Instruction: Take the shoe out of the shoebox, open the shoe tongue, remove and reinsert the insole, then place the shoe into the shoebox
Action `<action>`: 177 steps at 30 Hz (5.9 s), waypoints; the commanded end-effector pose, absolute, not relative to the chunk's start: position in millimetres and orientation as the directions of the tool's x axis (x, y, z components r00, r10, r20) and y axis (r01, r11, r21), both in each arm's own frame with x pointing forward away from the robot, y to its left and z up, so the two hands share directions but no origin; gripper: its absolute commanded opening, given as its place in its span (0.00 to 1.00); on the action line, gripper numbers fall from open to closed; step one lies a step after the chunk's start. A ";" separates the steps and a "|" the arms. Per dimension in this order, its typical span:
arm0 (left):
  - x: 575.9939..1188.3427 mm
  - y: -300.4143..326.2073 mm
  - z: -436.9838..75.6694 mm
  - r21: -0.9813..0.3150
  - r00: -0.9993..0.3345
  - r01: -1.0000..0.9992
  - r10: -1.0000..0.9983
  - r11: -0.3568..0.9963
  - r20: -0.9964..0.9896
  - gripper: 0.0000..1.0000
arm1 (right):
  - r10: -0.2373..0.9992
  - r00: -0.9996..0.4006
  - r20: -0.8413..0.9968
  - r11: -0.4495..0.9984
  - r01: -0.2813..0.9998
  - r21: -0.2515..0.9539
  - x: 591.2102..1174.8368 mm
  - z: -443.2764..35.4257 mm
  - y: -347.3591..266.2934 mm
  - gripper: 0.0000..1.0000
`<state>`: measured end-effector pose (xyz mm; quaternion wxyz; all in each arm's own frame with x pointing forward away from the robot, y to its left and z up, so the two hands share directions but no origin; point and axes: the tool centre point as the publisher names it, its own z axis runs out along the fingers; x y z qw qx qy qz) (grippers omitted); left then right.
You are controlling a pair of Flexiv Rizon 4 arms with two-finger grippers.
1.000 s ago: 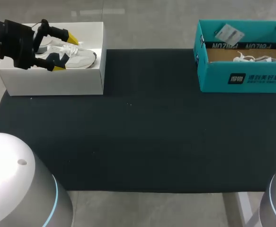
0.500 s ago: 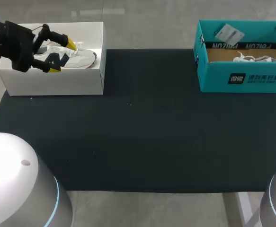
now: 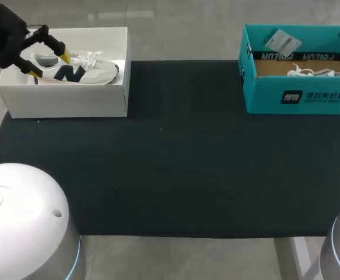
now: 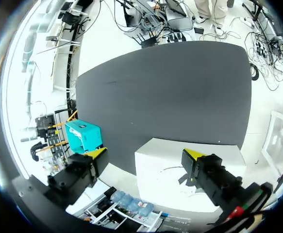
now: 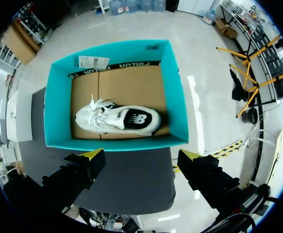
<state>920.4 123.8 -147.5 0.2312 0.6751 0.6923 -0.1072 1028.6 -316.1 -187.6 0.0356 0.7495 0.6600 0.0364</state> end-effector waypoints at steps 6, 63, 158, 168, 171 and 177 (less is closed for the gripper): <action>979.6 140.9 -158.1 0.057 -0.096 0.992 0.971 0.111 -0.219 1.00 | 0.992 0.126 0.008 -0.126 0.987 0.099 1029.8 -187.7 -316.2 1.00; 1140.1 262.5 -252.5 0.120 0.024 0.992 0.992 -0.039 0.120 1.00 | 0.992 0.126 0.008 -0.126 0.987 0.099 1029.8 -187.7 -316.2 1.00; 1241.5 312.5 -382.7 0.001 0.047 0.999 0.998 -0.047 -0.038 0.45 | 0.992 0.126 0.008 -0.126 0.987 0.099 1029.8 -187.7 -316.2 1.00; 1250.6 309.4 -393.3 -0.047 0.052 0.997 0.996 -0.056 -0.068 0.44 | 0.992 0.126 0.008 -0.126 0.987 0.099 1029.8 -187.7 -316.2 1.00; 1253.3 309.9 -396.2 -0.067 0.047 0.996 0.996 -0.053 -0.082 0.44 | 0.992 0.126 0.008 -0.126 0.987 0.099 1029.8 -187.7 -316.2 1.00; 1254.7 310.4 -398.7 -0.094 0.051 0.994 0.995 -0.059 -0.084 0.38 | 0.992 0.126 0.008 -0.126 0.987 0.099 1029.8 -187.7 -316.2 1.00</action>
